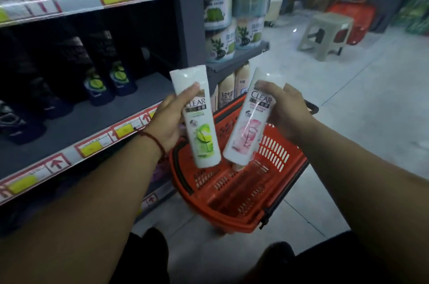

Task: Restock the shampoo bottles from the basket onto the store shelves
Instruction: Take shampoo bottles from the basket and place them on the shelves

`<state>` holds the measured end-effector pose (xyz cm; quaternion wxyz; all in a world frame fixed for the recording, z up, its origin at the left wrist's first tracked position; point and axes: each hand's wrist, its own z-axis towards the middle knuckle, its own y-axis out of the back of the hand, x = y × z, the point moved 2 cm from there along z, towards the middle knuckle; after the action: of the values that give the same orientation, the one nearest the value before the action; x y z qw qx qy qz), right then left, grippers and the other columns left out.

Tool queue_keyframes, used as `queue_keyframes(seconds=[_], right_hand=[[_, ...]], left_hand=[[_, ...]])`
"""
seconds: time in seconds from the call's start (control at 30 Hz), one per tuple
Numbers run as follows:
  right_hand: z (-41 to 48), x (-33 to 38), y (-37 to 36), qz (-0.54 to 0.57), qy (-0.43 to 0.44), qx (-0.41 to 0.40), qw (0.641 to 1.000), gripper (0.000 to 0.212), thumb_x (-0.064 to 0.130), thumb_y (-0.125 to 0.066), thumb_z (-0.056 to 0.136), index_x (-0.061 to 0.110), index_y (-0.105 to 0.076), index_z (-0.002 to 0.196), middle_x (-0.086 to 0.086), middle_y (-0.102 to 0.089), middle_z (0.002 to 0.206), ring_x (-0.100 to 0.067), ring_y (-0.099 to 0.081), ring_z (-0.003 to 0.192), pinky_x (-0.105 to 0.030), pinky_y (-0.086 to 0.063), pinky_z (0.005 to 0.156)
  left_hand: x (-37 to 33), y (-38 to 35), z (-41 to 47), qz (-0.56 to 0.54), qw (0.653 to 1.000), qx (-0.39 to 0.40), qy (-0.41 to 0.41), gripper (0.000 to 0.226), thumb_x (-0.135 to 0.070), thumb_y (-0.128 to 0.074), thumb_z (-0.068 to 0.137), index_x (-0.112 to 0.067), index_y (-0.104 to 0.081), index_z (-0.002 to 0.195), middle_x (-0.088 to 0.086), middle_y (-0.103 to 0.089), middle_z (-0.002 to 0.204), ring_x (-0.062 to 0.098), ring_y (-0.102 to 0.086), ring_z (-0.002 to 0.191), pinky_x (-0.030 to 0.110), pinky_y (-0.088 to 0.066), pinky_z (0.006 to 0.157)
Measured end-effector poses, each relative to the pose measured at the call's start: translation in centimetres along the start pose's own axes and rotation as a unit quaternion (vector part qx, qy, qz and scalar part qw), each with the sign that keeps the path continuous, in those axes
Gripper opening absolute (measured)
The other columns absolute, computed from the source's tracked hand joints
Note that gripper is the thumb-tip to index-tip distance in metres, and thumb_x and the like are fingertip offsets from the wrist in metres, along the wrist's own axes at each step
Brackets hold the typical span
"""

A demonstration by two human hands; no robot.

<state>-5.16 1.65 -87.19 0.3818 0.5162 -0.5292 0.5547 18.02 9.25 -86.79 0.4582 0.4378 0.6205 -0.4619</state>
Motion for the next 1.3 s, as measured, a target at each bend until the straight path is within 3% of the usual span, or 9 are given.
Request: queue_keyframes(seconds=[0.1, 0.23, 0.43, 0.6, 0.7, 0.87, 0.97, 1.1, 1.3], right_hand=[[-0.3, -0.7, -1.8, 0.109, -0.046, 0.009, 0.993, 0.058, 0.041, -0.066, 0.094, -0.002, -0.052, 0.131, -0.031, -0.061, 0.126, -0.047, -0.062, 0.116, -0.063, -0.053, 0.092], [0.2, -1.5, -3.2, 0.176, -0.125, -0.041, 0.976, 0.053, 0.044, -0.065, 0.094, 0.0, -0.055, 0.124, -0.023, -0.063, 0.111, -0.041, -0.067, 0.11, -0.064, -0.055, 0.084], [-0.5, -1.6, -3.2, 0.129, -0.264, 0.026, 0.956, 0.027, 0.002, -0.054, 0.079, 0.01, -0.041, 0.101, -0.013, -0.049, 0.079, -0.031, -0.061, 0.074, -0.054, -0.056, 0.078], [-0.7, -2.1, -3.4, 0.084, -0.253, 0.002, 0.964, 0.03, 0.0, -0.055, 0.087, 0.006, -0.042, 0.114, -0.017, -0.054, 0.084, -0.034, -0.066, 0.072, -0.051, -0.059, 0.066], [-0.4, -2.3, -3.8, 0.123, -0.255, -0.028, 0.959, 0.027, 0.025, -0.058, 0.1, 0.005, -0.051, 0.116, -0.016, -0.061, 0.08, -0.03, -0.068, 0.061, -0.044, -0.06, 0.052], [0.0, -1.8, -4.1, 0.18, -0.289, 0.02, 0.94, 0.029, 0.035, -0.06, 0.095, 0.009, -0.052, 0.106, -0.012, -0.058, 0.075, -0.026, -0.063, 0.067, -0.045, -0.061, 0.069], [-0.2, -1.8, -4.7, 0.112, -0.282, 0.081, 0.949, 0.032, 0.009, -0.061, 0.086, 0.008, -0.046, 0.115, -0.015, -0.056, 0.079, -0.028, -0.064, 0.071, -0.043, -0.061, 0.067], [-0.1, -1.7, -5.9, 0.04, -0.265, 0.068, 0.961, 0.048, 0.024, -0.071, 0.087, 0.009, -0.05, 0.127, -0.013, -0.065, 0.079, -0.025, -0.068, 0.061, -0.034, -0.058, 0.052], [-1.1, -0.7, -7.7, 0.047, -0.22, 0.092, 0.97, 0.04, 0.021, -0.073, 0.088, 0.004, -0.061, 0.121, -0.013, -0.071, 0.093, -0.026, -0.07, 0.074, -0.038, -0.059, 0.061]], left_hand=[[-0.3, 0.3, -0.6, -0.065, 0.997, 0.014, 0.047, 0.053, -0.063, -0.053, 0.084, -0.019, -0.067, 0.11, 0.013, -0.074, 0.102, 0.03, -0.073, 0.087, 0.047, -0.059, 0.081], [0.1, 1.3, -0.9, -0.076, 0.988, -0.023, 0.133, 0.057, -0.065, -0.053, 0.088, -0.01, -0.066, 0.094, 0.01, -0.07, 0.08, 0.027, -0.07, 0.066, 0.044, -0.061, 0.063], [-0.2, 2.5, -0.6, -0.059, 0.984, 0.01, 0.17, 0.011, -0.014, -0.058, 0.093, -0.008, -0.056, 0.102, 0.016, -0.064, 0.08, 0.028, -0.069, 0.067, 0.043, -0.06, 0.065], [0.8, 4.0, -0.3, -0.051, 0.981, 0.02, 0.184, 0.01, -0.008, -0.057, 0.091, -0.009, -0.057, 0.101, 0.013, -0.064, 0.077, 0.027, -0.068, 0.069, 0.04, -0.061, 0.067], [1.1, 4.8, 0.2, -0.065, 0.986, 0.016, 0.155, 0.03, -0.023, -0.063, 0.093, -0.009, -0.061, 0.119, 0.012, -0.068, 0.088, 0.024, -0.069, 0.072, 0.04, -0.061, 0.07], [1.5, 5.6, 0.4, -0.132, 0.97, 0.041, 0.199, 0.045, -0.055, -0.06, 0.088, -0.015, -0.066, 0.108, 0.019, -0.071, 0.1, 0.035, -0.071, 0.086, 0.052, -0.056, 0.085], [1.3, 5.5, 0.4, -0.138, 0.971, 0.037, 0.189, 0.039, -0.041, -0.058, 0.095, -0.011, -0.061, 0.12, 0.019, -0.069, 0.094, 0.034, -0.071, 0.077, 0.047, -0.059, 0.075], [0.9, 5.7, 0.2, -0.122, 0.979, 0.05, 0.153, 0.037, -0.007, -0.055, 0.093, -0.006, -0.053, 0.13, 0.018, -0.066, 0.101, 0.03, -0.072, 0.083, 0.047, -0.061, 0.074], [-0.4, 7.7, -1.5, -0.126, 0.988, 0.057, 0.069, 0.056, -0.019, -0.074, 0.081, -0.007, -0.055, 0.133, 0.016, -0.068, 0.107, 0.037, -0.065, 0.106, 0.05, -0.057, 0.087]])
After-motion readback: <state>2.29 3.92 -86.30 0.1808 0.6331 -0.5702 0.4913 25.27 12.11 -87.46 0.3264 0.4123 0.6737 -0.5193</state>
